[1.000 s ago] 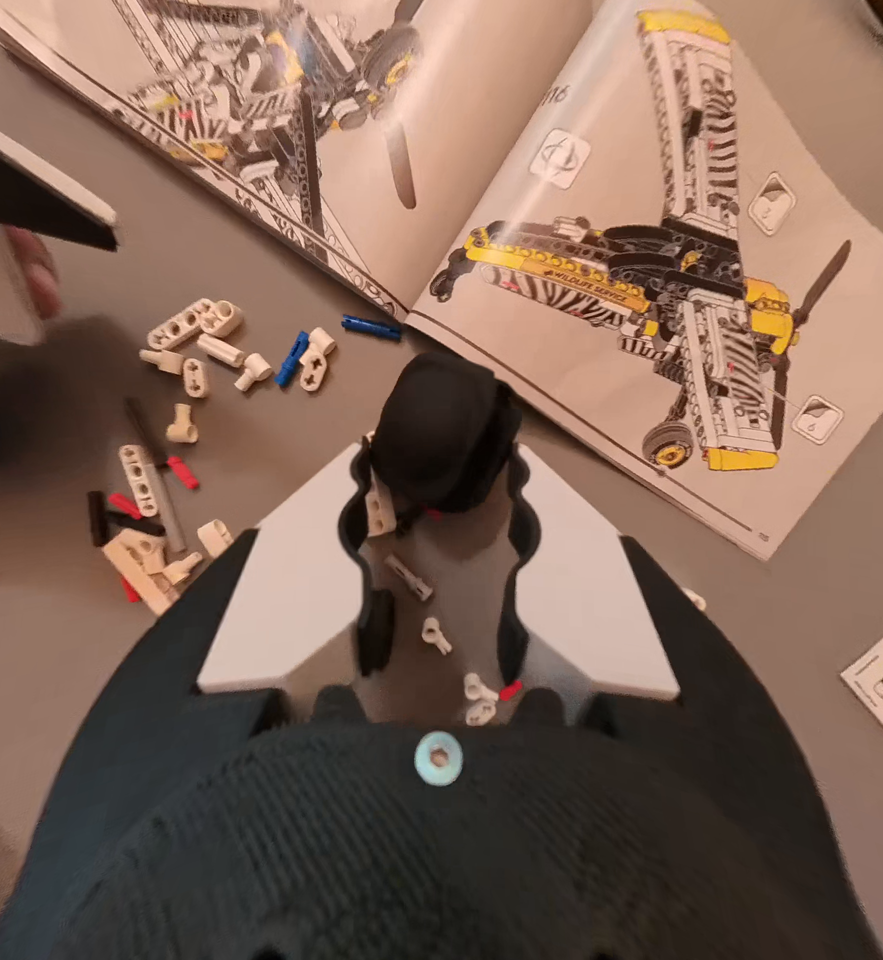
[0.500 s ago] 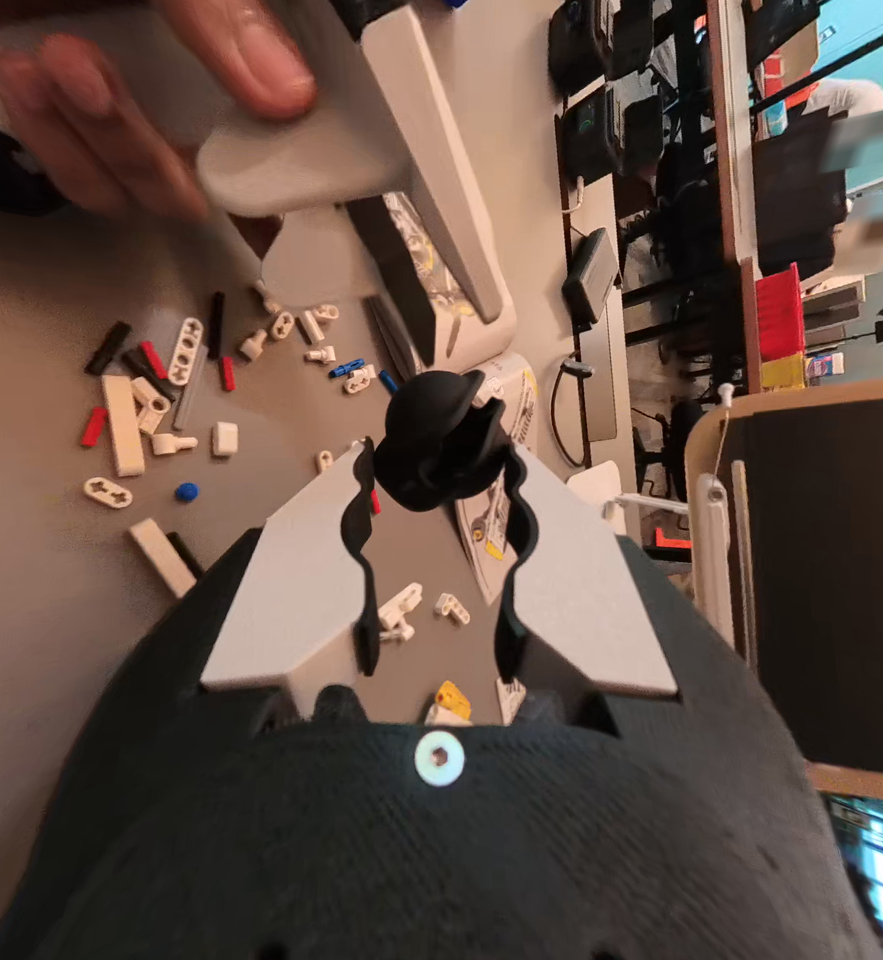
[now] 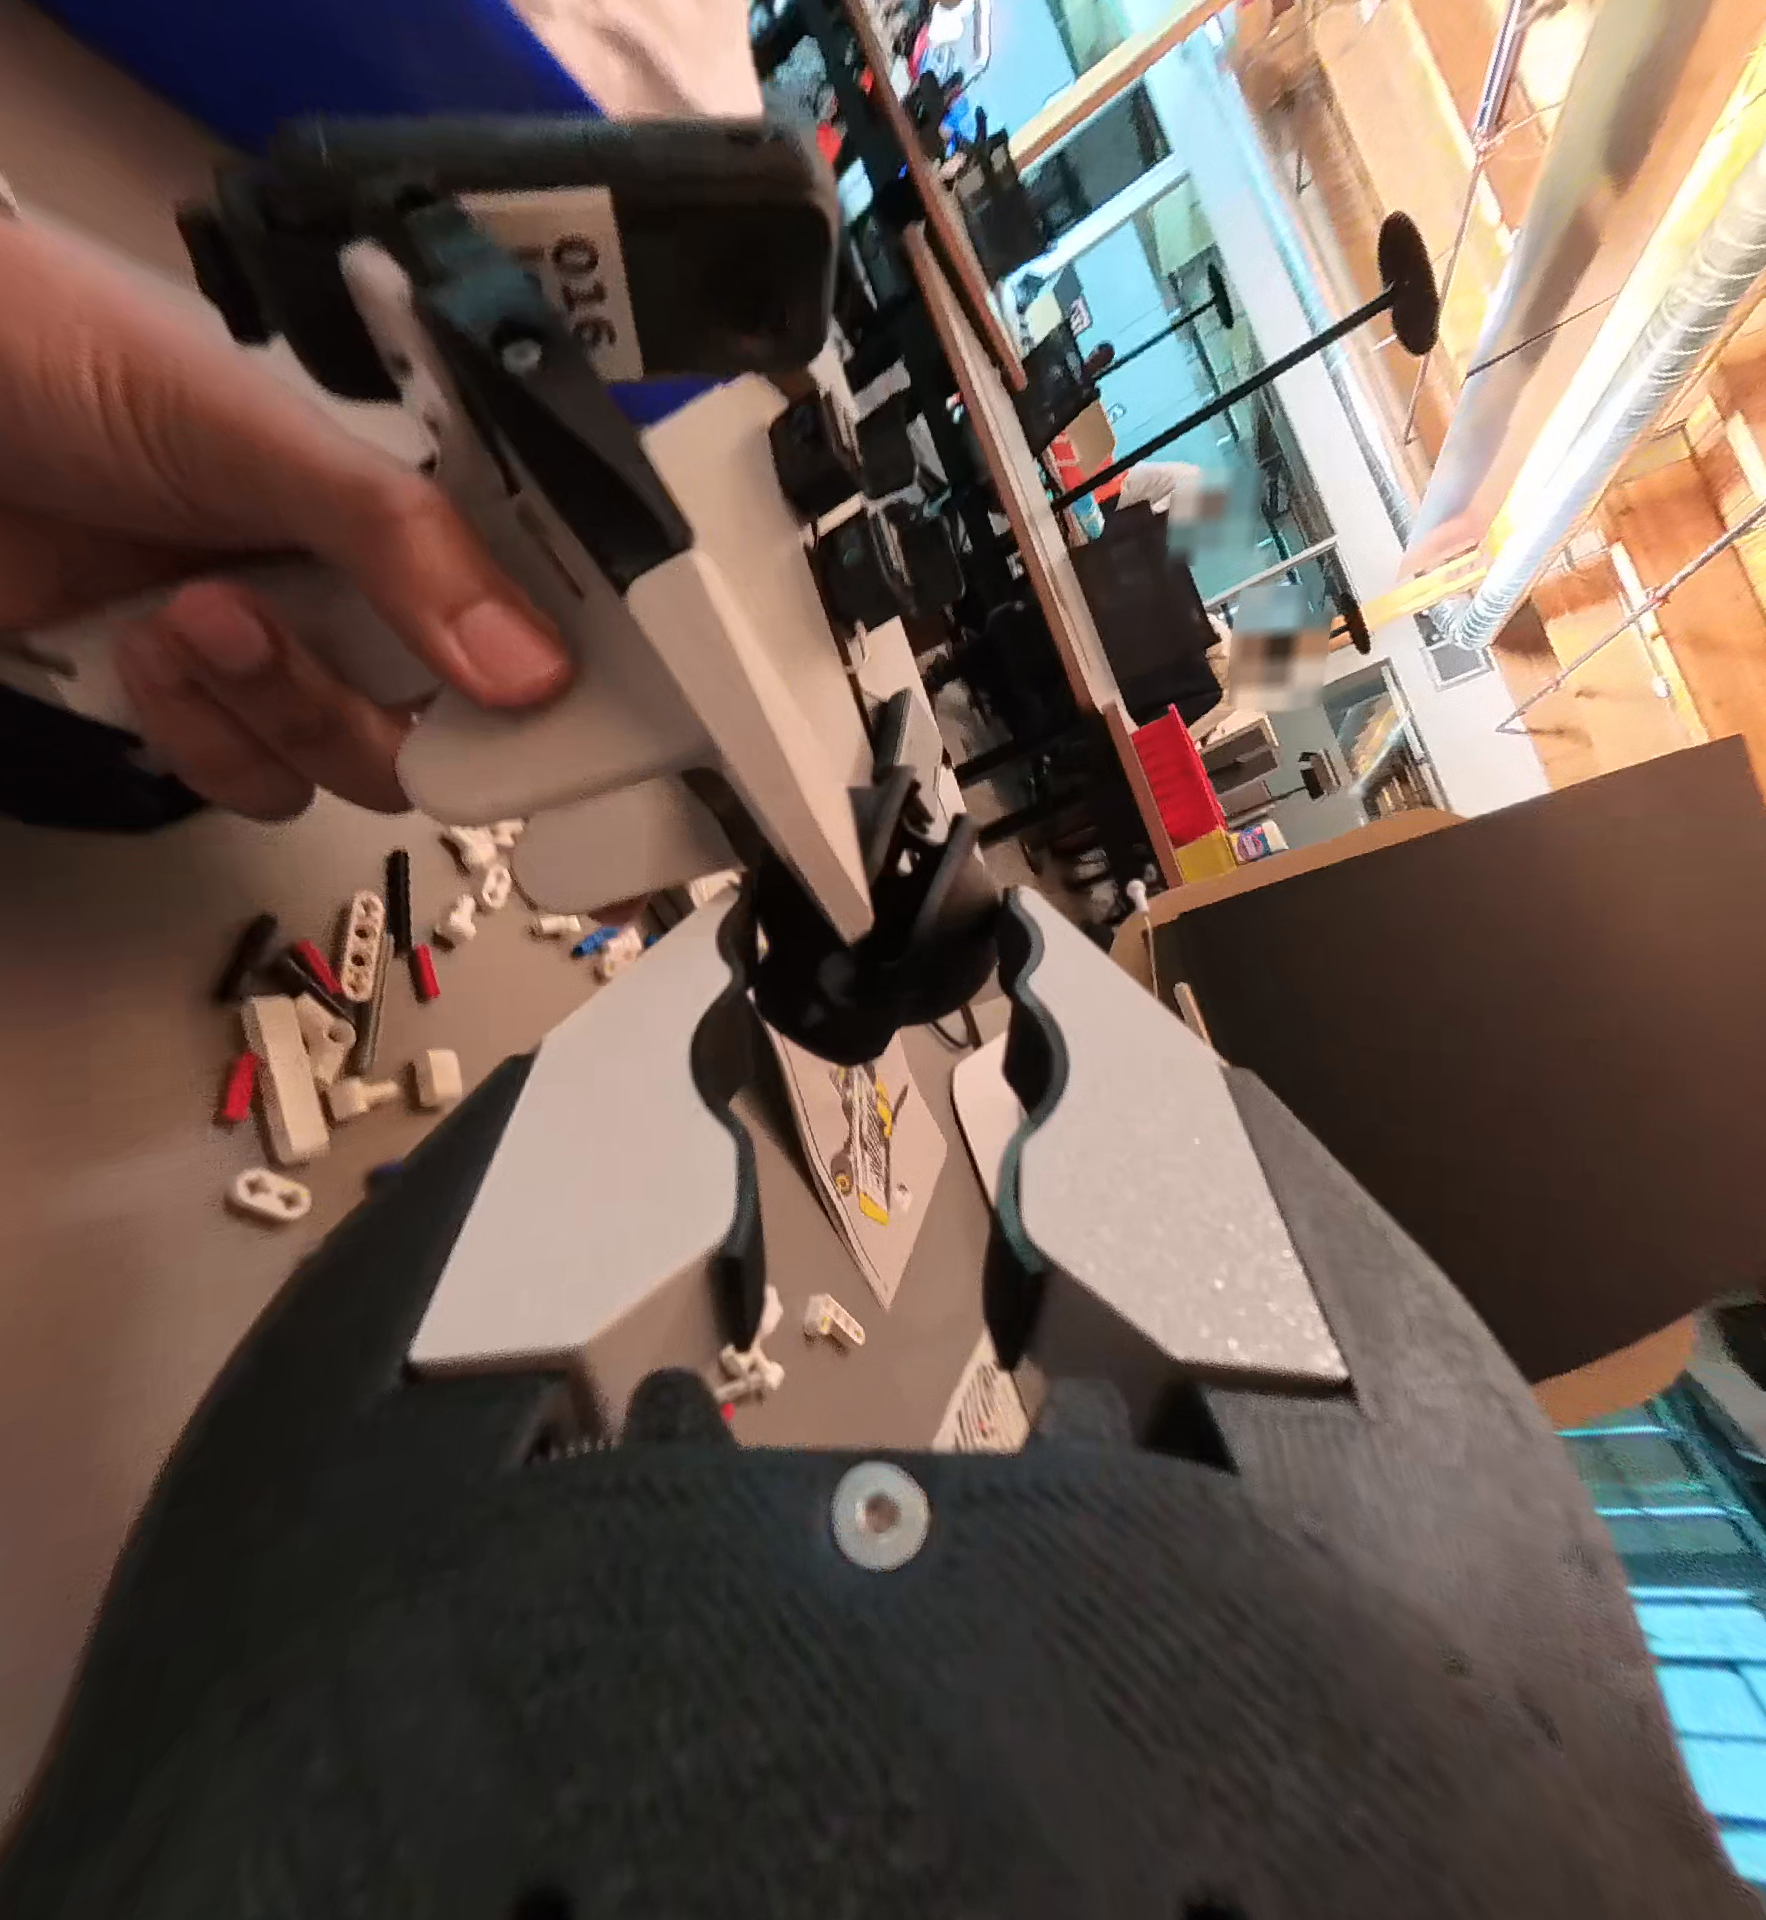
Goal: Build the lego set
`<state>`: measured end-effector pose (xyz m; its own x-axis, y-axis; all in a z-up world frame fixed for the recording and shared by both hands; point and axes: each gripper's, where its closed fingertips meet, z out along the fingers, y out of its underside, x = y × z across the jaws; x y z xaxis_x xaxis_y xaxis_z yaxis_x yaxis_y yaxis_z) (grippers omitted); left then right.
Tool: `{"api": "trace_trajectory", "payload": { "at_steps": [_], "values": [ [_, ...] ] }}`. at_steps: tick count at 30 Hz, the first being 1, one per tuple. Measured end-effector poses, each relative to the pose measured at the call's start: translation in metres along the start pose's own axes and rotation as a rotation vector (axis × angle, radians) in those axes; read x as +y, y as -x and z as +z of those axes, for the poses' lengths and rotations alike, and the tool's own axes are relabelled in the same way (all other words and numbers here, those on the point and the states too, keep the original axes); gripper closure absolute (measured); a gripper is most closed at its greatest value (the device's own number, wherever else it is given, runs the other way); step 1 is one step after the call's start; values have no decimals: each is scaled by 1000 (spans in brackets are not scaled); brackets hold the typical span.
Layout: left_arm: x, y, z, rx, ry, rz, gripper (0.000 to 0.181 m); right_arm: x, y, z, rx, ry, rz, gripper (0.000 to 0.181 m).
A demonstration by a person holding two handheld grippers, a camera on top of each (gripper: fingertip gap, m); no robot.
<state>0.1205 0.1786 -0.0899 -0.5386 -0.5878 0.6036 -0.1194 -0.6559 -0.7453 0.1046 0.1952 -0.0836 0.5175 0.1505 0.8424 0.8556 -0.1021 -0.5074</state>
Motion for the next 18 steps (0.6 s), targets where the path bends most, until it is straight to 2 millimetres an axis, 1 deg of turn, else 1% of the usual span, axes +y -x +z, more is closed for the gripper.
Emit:
{"api": "trace_trajectory", "payload": {
  "at_steps": [4,7,10,13,16,18],
  "values": [
    [-2,-13,1,49,-7,55,129,-12,-5,-10,-35,-71,143,135],
    [-3,-16,0,57,-18,83,130,-14,-7,-15,-56,-97,214,136],
    [-4,-16,-1,48,-23,106,135,-9,-9,-19,-60,-96,252,136],
    [-6,-22,-1,73,-36,127,137,-3,-7,-23,-74,-89,267,135],
    [-4,-25,0,100,-23,113,137,-3,-6,-24,-81,-85,275,136],
    [-4,-30,-1,139,-31,83,138,-7,-8,-25,-75,-92,276,136]
  ]
}}
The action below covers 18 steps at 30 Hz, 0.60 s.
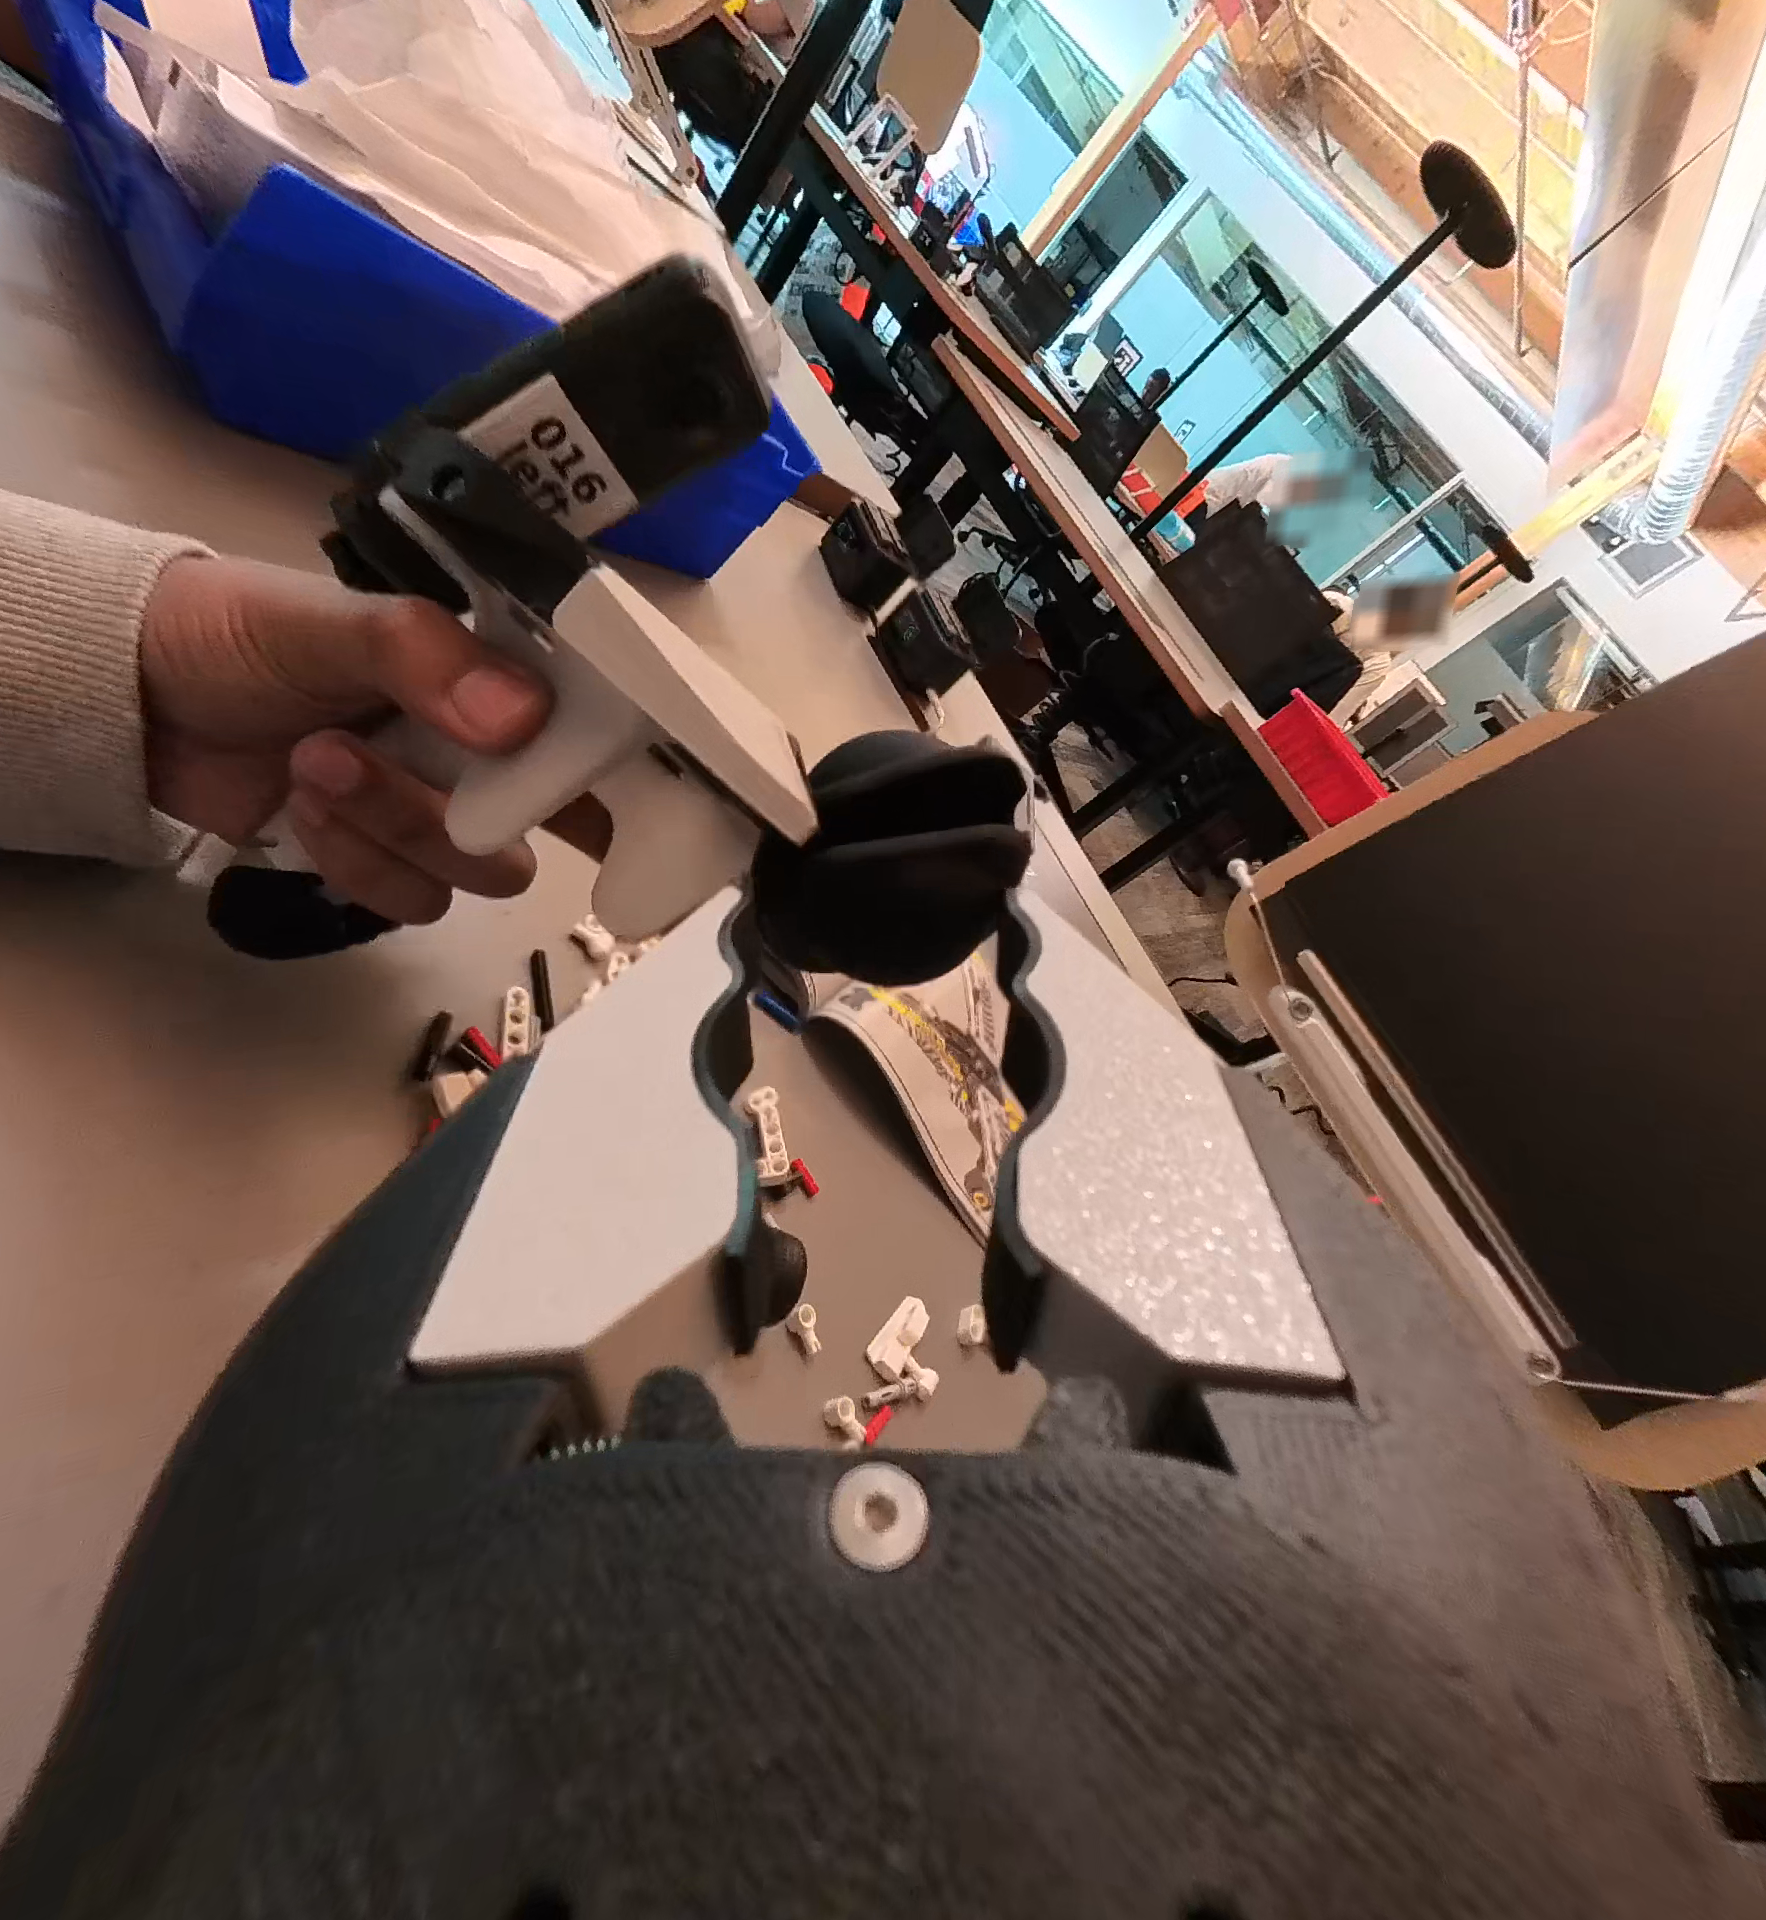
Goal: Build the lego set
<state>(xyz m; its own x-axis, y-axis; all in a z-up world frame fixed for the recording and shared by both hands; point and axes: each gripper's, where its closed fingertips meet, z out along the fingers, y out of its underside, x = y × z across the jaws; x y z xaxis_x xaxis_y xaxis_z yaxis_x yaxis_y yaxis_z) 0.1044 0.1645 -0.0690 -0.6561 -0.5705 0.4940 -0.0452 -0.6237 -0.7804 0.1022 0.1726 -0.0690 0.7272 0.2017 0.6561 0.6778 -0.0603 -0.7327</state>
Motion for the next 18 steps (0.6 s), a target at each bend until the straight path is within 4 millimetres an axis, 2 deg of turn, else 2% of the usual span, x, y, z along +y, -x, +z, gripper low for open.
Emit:
{"api": "trace_trajectory", "payload": {
  "at_steps": [4,8,18],
  "values": [
    [-7,-15,-3,152,-47,-138,137,-16,0,-2,-1,-41,18,135],
    [-9,-25,-5,241,-58,-190,137,-26,1,-4,0,-61,17,134],
    [-3,-34,-3,336,-17,-278,137,-25,3,2,-35,-50,51,121]
  ]
}}
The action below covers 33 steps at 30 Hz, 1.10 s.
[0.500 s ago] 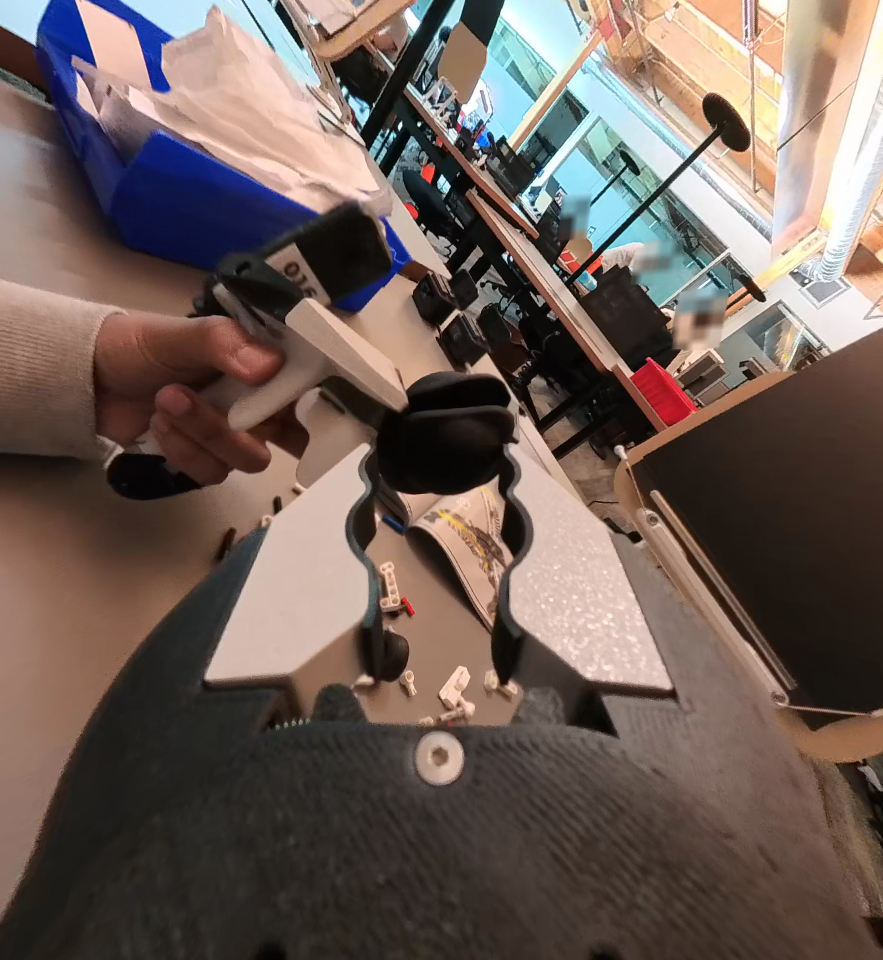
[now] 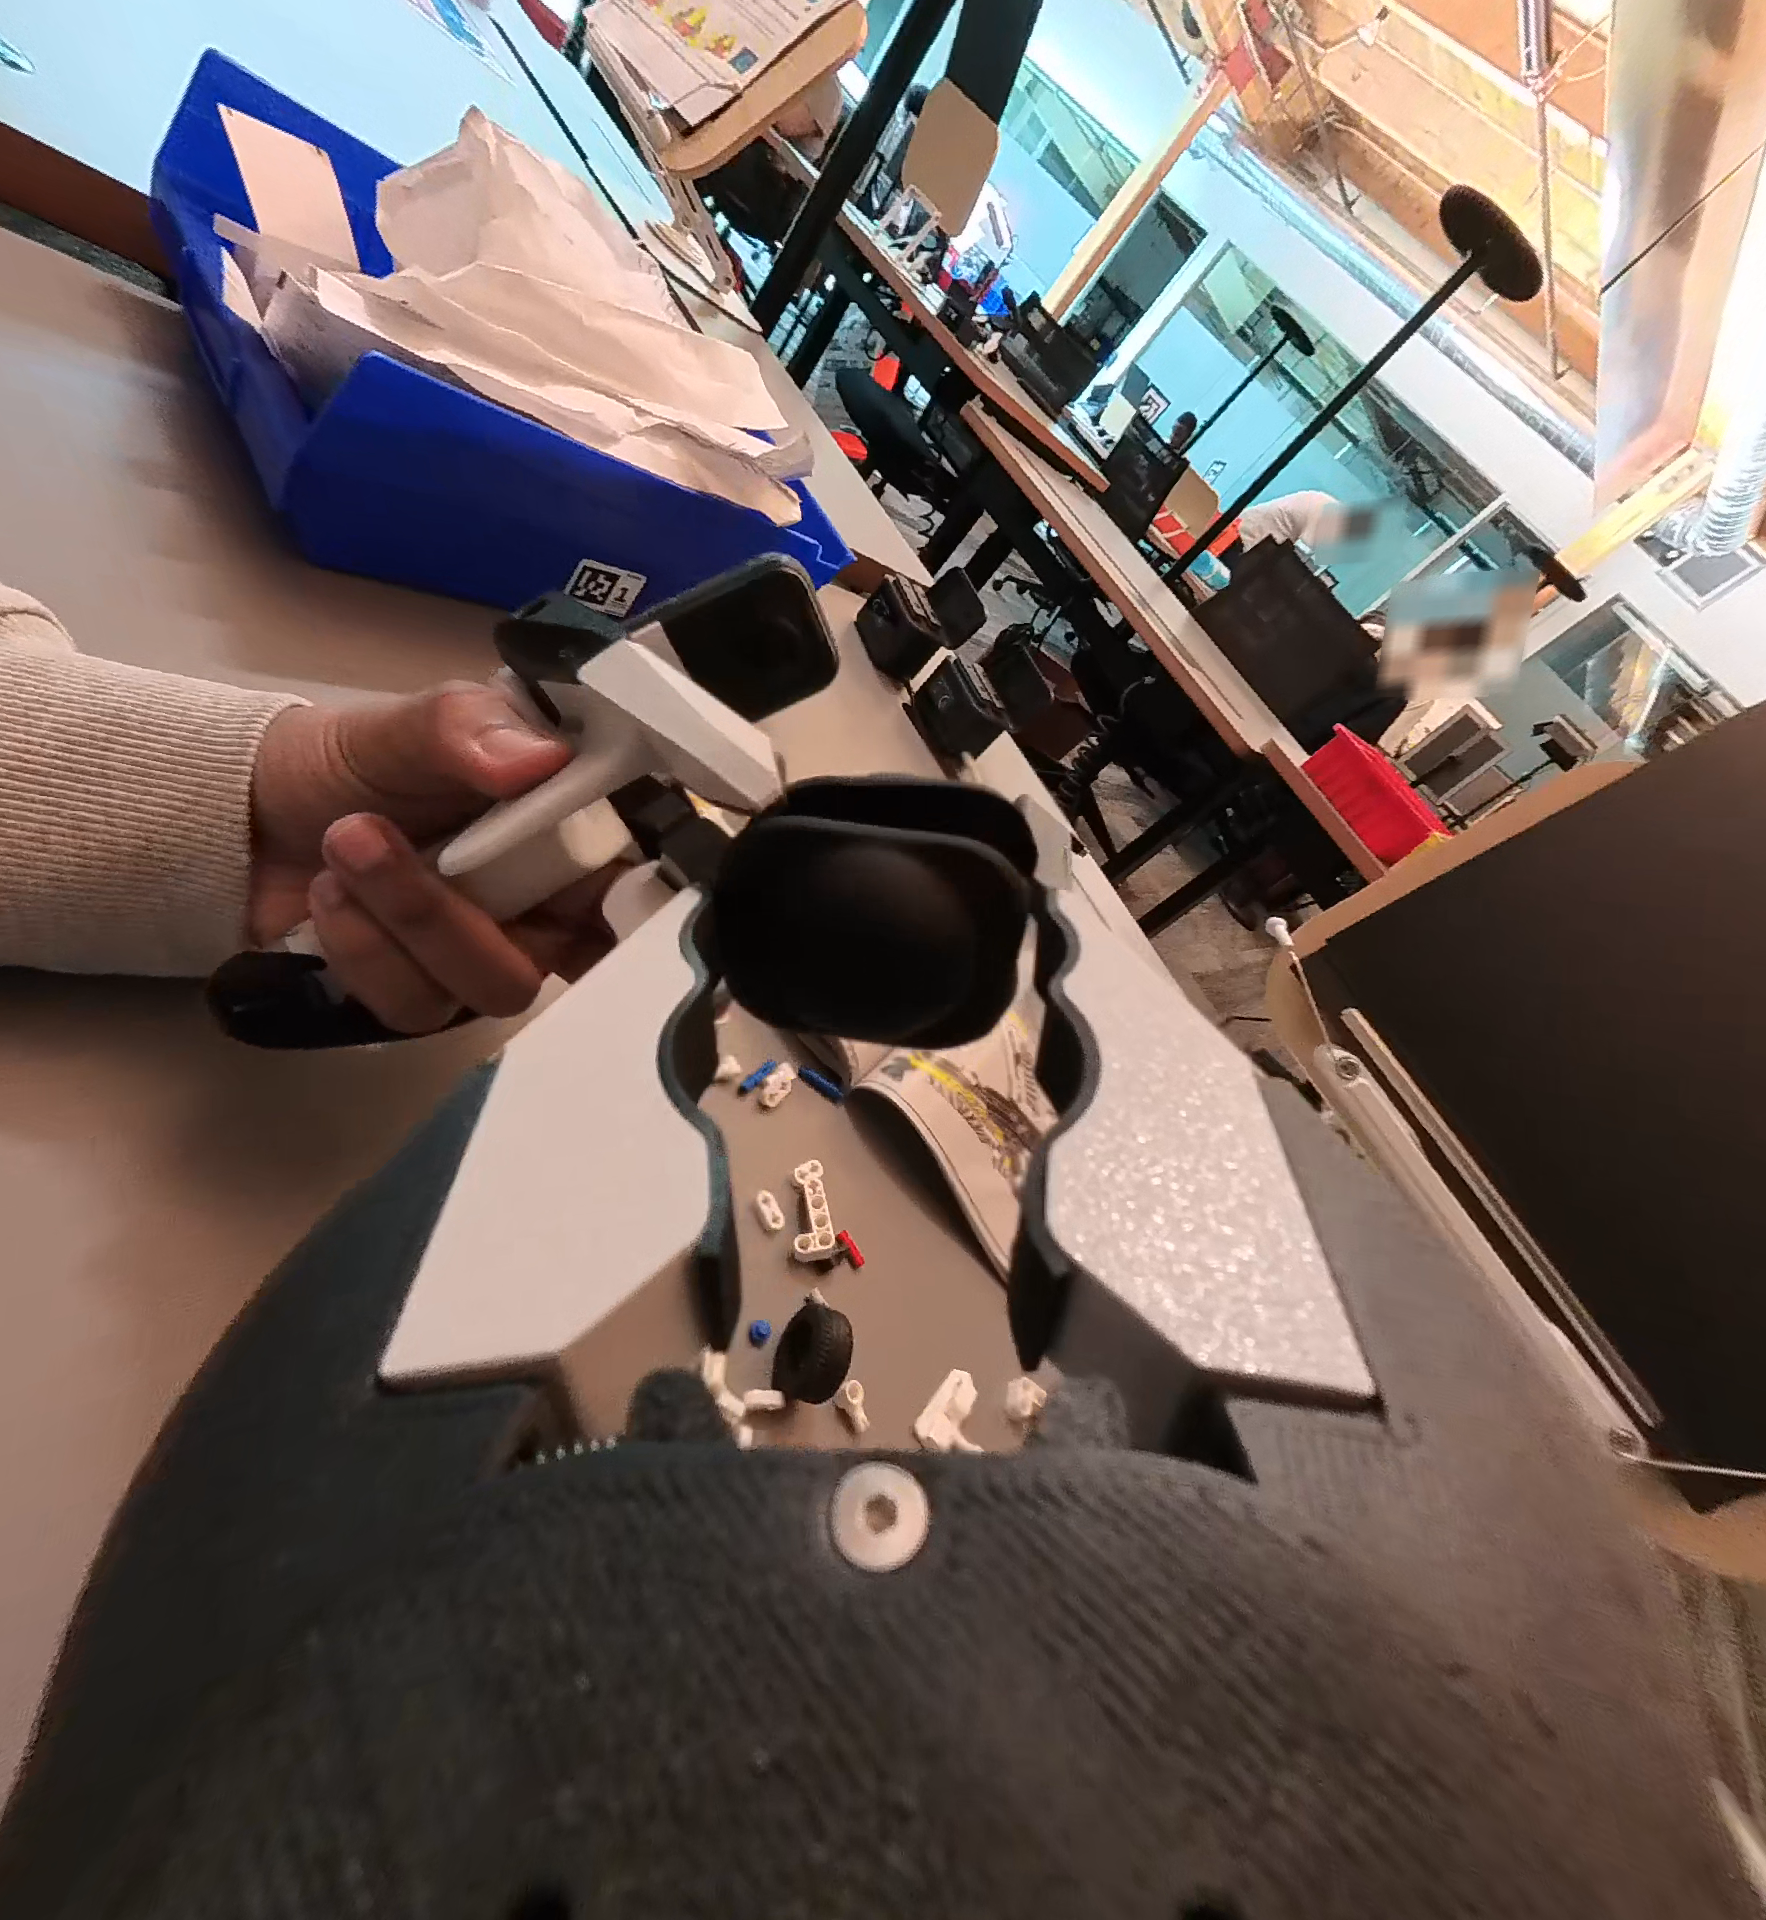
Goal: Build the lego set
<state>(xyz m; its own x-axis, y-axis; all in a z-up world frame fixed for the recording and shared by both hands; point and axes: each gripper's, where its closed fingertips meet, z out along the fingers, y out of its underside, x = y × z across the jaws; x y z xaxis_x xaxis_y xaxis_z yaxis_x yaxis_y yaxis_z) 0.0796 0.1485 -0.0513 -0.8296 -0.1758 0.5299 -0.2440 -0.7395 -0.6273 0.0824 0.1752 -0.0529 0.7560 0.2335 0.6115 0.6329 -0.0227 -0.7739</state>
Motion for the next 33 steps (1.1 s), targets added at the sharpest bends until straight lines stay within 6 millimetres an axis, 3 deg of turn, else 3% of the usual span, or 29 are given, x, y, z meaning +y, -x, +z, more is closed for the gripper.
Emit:
{"api": "trace_trajectory", "payload": {
  "at_steps": [10,20,27,33],
  "values": [
    [5,-10,3,80,22,-45,135,-10,5,-8,-67,-53,64,132],
    [3,-14,3,107,13,-49,135,-14,5,-13,-31,-63,-4,137],
    [-15,-8,-5,64,-100,-35,139,-11,1,-16,-1,-3,-65,139],
    [-33,-3,-19,4,-209,14,143,-36,-4,-35,89,-117,-143,140]
  ]
}}
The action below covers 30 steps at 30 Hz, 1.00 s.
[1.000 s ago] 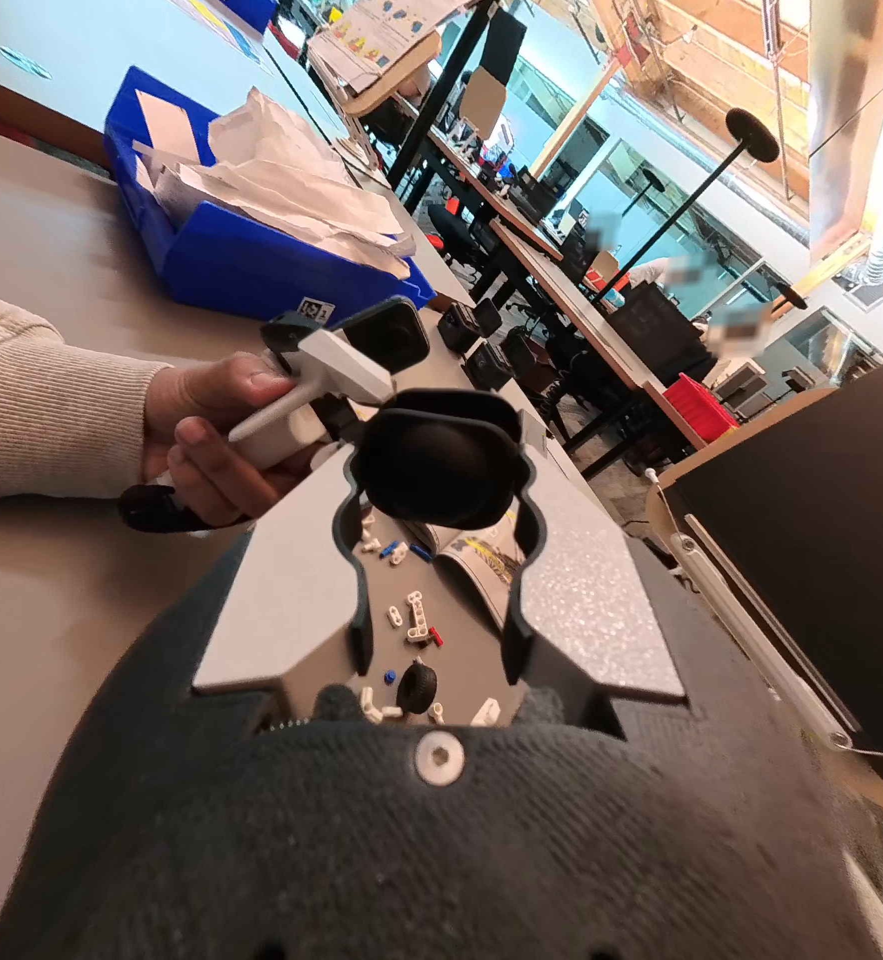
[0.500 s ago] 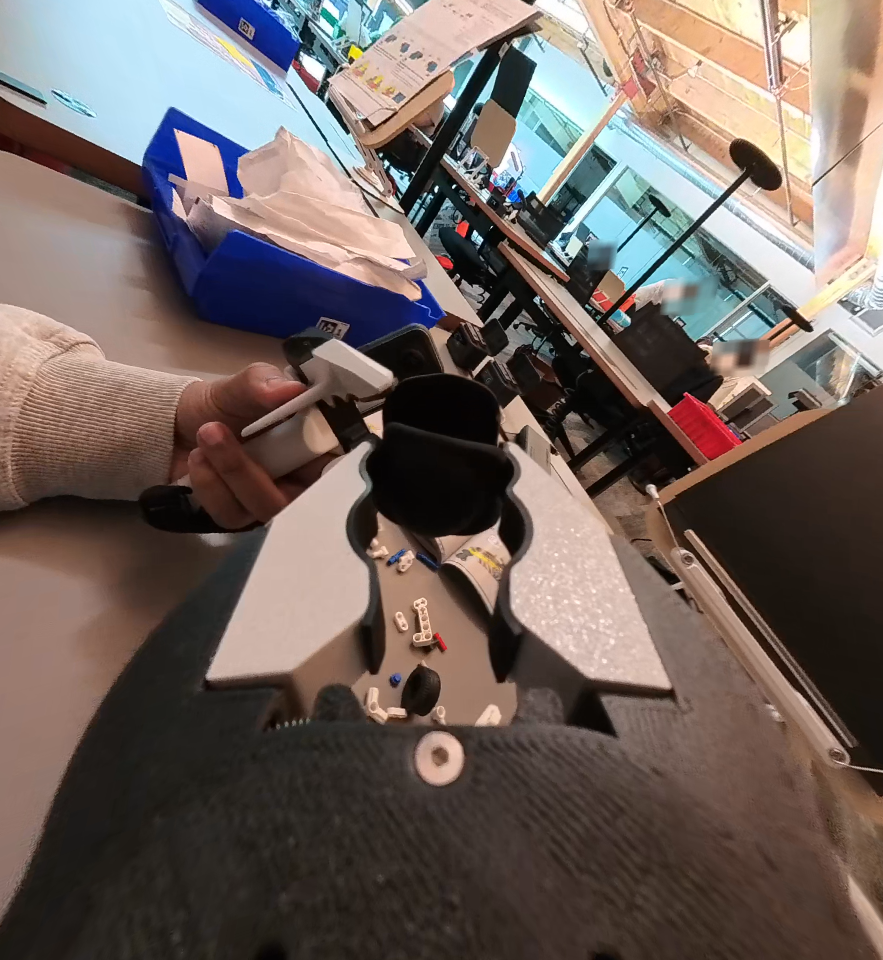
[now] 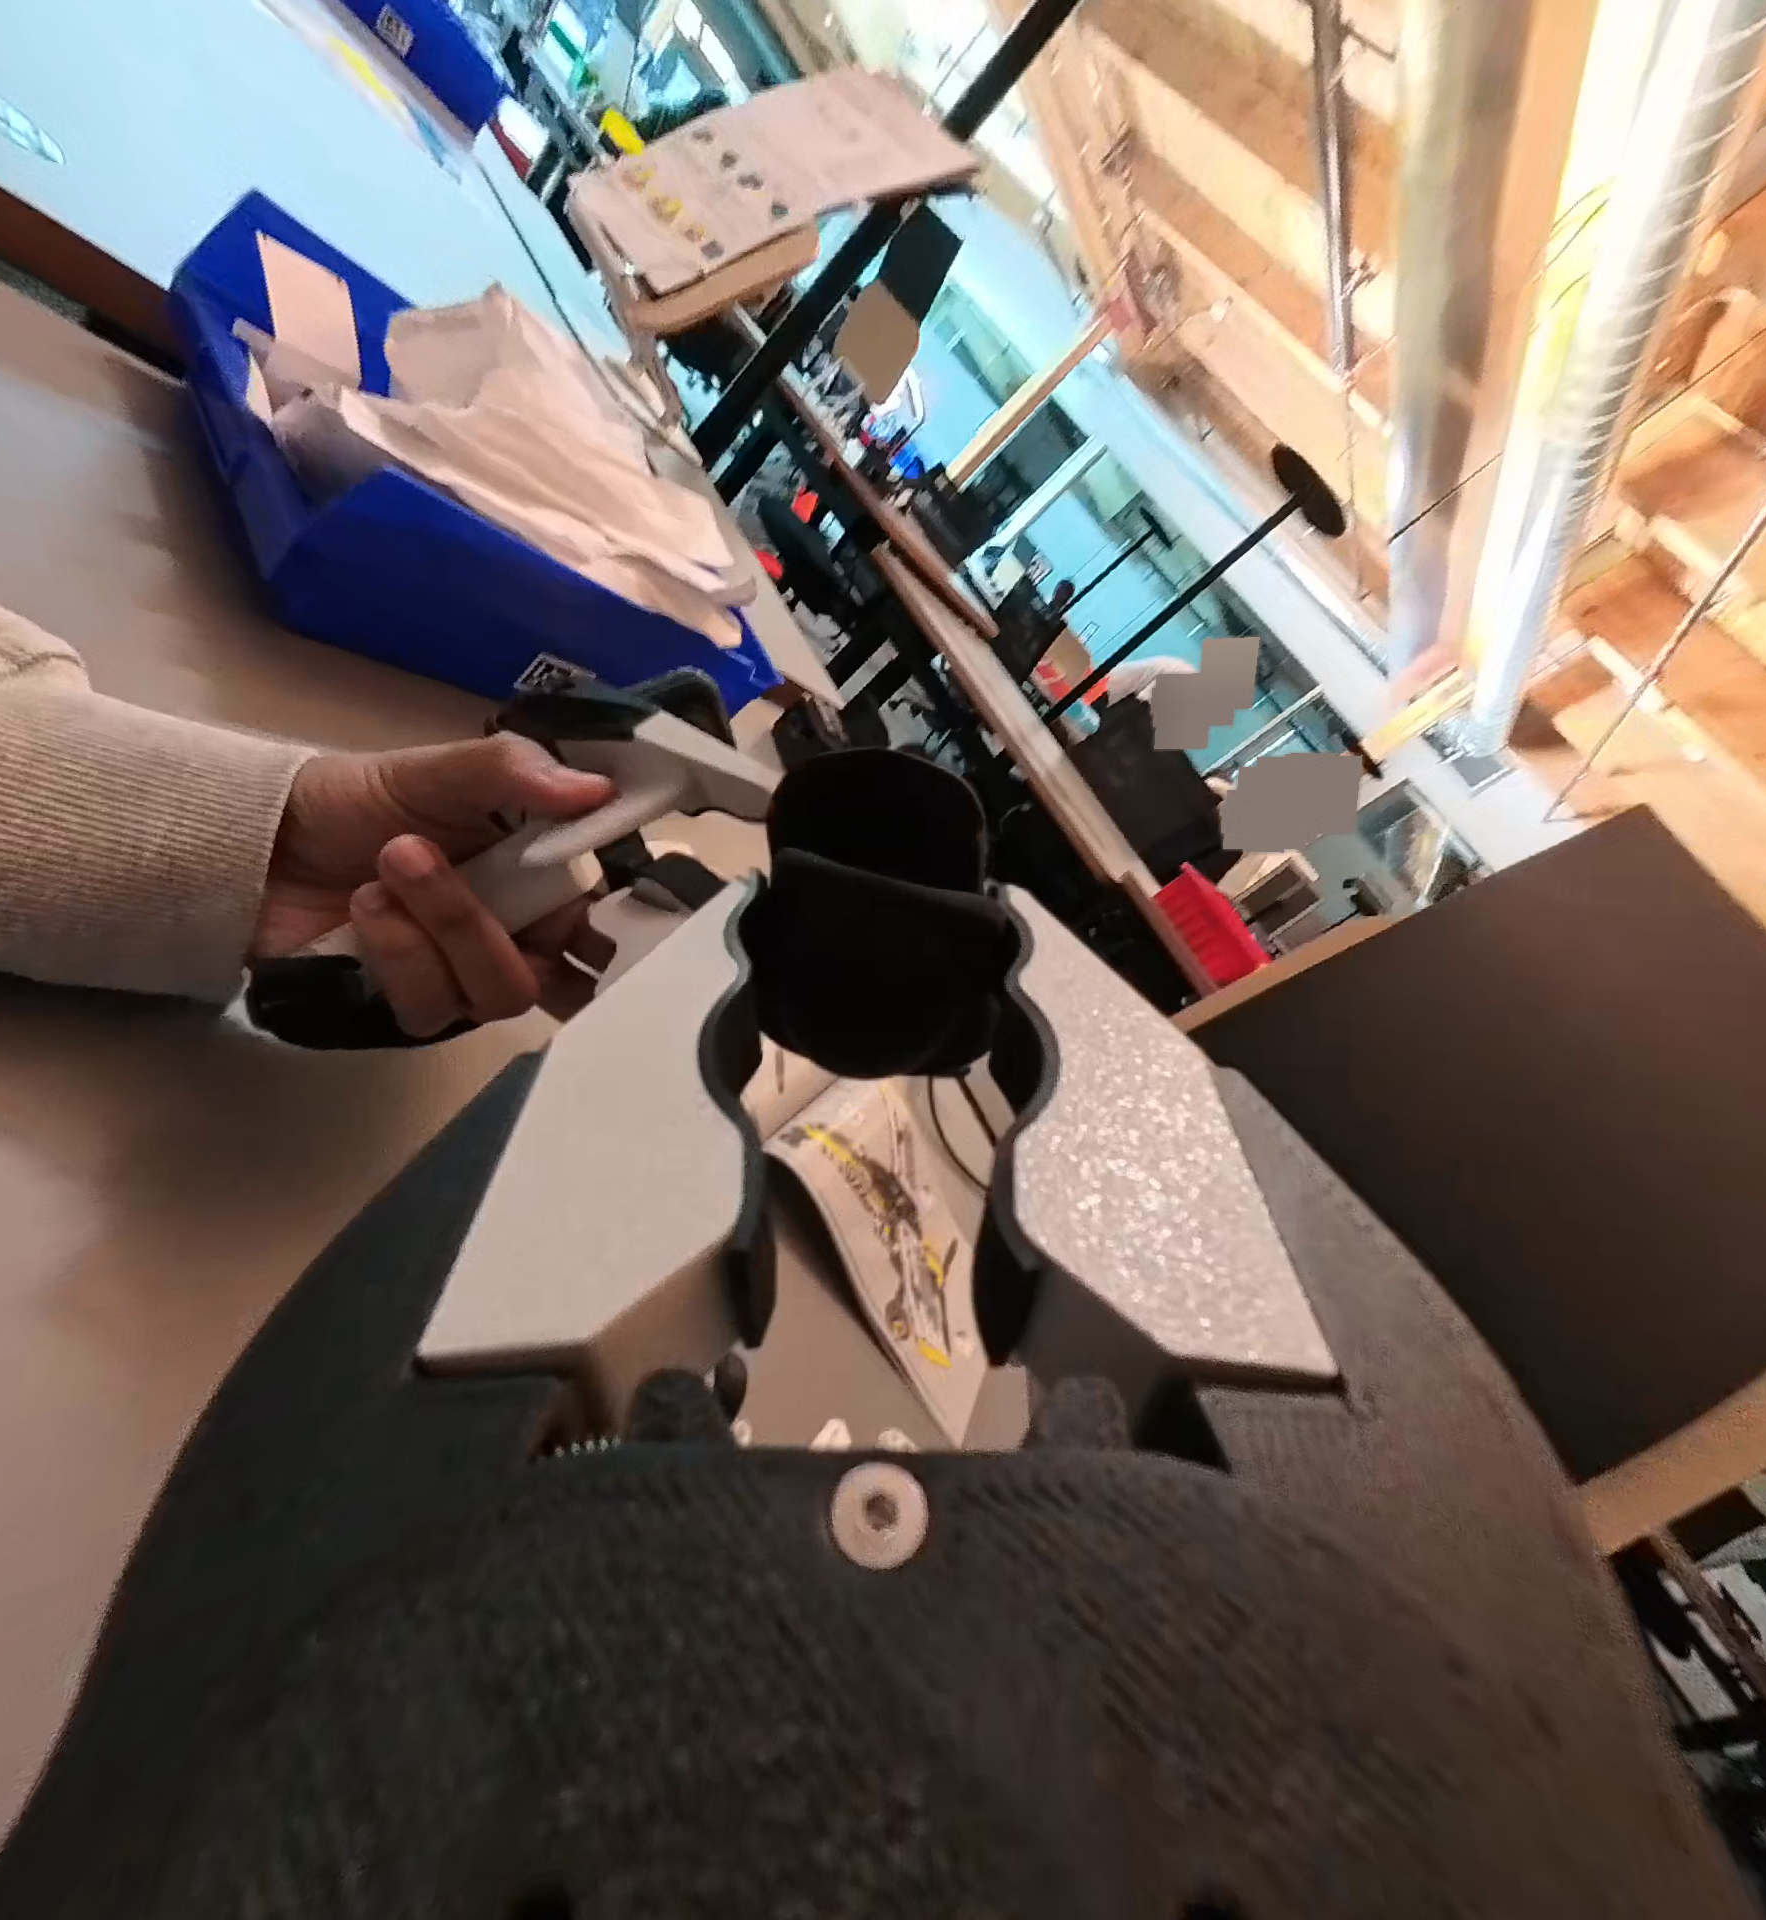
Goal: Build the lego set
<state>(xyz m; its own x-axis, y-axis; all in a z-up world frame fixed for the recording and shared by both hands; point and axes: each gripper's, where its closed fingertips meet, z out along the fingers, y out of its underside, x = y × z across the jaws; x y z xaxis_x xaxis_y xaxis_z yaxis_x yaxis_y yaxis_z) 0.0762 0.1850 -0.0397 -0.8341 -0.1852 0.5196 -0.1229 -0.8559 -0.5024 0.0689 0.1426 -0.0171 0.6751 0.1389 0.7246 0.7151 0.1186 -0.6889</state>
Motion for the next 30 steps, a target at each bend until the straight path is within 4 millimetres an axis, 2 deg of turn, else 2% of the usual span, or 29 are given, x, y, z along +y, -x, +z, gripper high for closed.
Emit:
{"api": "trace_trajectory", "payload": {
  "at_steps": [4,6,9,11,12,14,17,19,20,21,22,25,30],
  "values": [
    [4,2,2,-12,23,10,147,-21,-9,-15,36,-94,10,140],
    [4,6,3,-54,33,70,155,-28,-11,-20,31,-122,25,139],
    [1,10,1,-129,28,177,159,-27,-12,-20,26,-98,14,139],
    [-6,22,-4,-241,8,253,163,-9,-11,-11,10,5,-47,139],
    [-12,38,-12,-369,-5,311,165,7,-12,-4,0,82,-112,139],
    [-29,64,-36,-663,-30,452,168,50,-22,9,1,265,-322,139],
    [-46,81,-69,-995,-1,657,171,130,-37,22,-83,593,-692,140],
    [-49,86,-77,-1109,60,745,171,172,-20,26,-234,704,-902,139],
    [-49,87,-79,-1136,77,770,171,184,-12,27,-279,711,-1048,138],
    [-48,88,-78,-1141,89,783,171,189,-11,30,-285,701,-1179,139],
    [-46,89,-77,-1139,97,786,171,188,-12,33,-280,690,-1212,139],
    [-46,89,-77,-1127,93,763,171,185,-13,38,-294,720,-959,136],
    [-49,85,-76,-1071,28,693,171,182,-10,38,-278,708,-837,131]
  ]
}}
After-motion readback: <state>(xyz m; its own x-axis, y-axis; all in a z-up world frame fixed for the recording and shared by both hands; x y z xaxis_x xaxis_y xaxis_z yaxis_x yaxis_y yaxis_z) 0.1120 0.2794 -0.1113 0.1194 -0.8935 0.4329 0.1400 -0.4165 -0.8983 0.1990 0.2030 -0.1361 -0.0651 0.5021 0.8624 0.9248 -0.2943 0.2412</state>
